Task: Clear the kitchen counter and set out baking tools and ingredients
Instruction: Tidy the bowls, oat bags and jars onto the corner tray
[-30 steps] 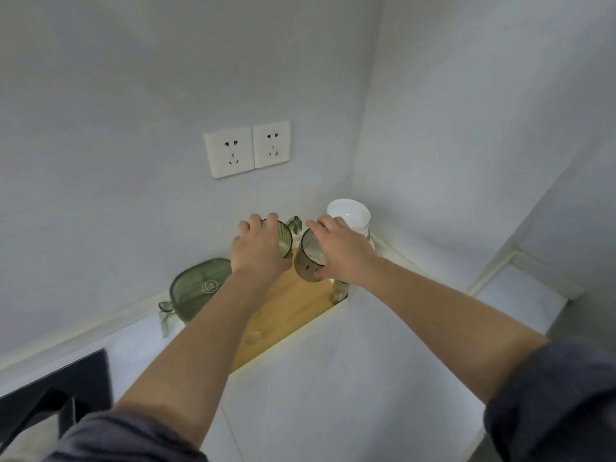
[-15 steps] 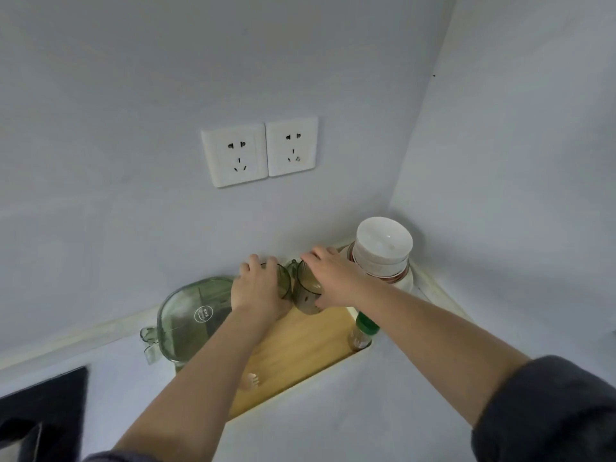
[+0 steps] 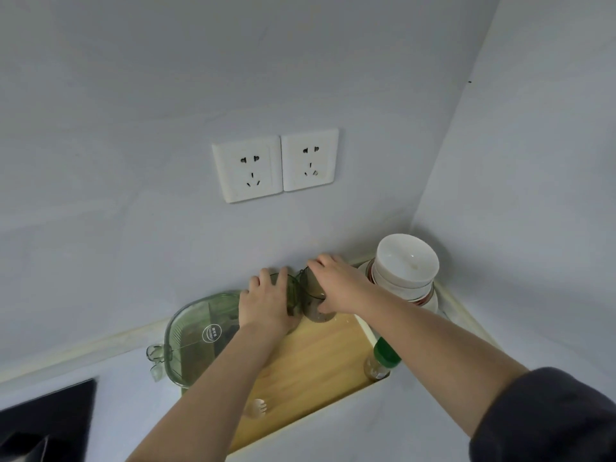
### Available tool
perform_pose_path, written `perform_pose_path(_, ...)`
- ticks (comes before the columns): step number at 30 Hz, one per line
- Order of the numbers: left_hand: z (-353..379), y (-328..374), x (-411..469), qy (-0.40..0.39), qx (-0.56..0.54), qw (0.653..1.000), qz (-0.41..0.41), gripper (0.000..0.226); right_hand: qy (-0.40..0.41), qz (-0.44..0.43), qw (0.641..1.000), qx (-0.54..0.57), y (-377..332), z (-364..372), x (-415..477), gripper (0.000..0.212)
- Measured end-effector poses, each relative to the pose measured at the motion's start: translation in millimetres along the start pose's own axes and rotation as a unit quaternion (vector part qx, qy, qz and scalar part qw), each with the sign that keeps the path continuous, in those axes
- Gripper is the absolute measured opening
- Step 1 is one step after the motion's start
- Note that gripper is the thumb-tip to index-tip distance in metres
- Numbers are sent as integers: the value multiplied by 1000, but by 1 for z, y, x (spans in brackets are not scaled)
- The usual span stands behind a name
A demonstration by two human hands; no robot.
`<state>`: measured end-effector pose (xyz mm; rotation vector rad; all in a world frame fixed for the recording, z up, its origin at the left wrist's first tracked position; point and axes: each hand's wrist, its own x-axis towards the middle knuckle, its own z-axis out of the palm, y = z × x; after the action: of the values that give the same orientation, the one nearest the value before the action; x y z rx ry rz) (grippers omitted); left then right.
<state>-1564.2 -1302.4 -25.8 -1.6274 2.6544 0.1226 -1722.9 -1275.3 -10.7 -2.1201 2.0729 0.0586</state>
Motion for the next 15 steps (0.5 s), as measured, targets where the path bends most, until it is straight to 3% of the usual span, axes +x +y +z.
perform_pose_path(6, -3, 1, 2, -21, 14, 1000, -5, 91, 2, 5, 1000, -4, 2, -1, 6, 77)
perform_pose_path(15, 11, 0, 2, 7, 50, 999, -18, 96, 13, 22, 1000, 17, -1, 7, 3, 85)
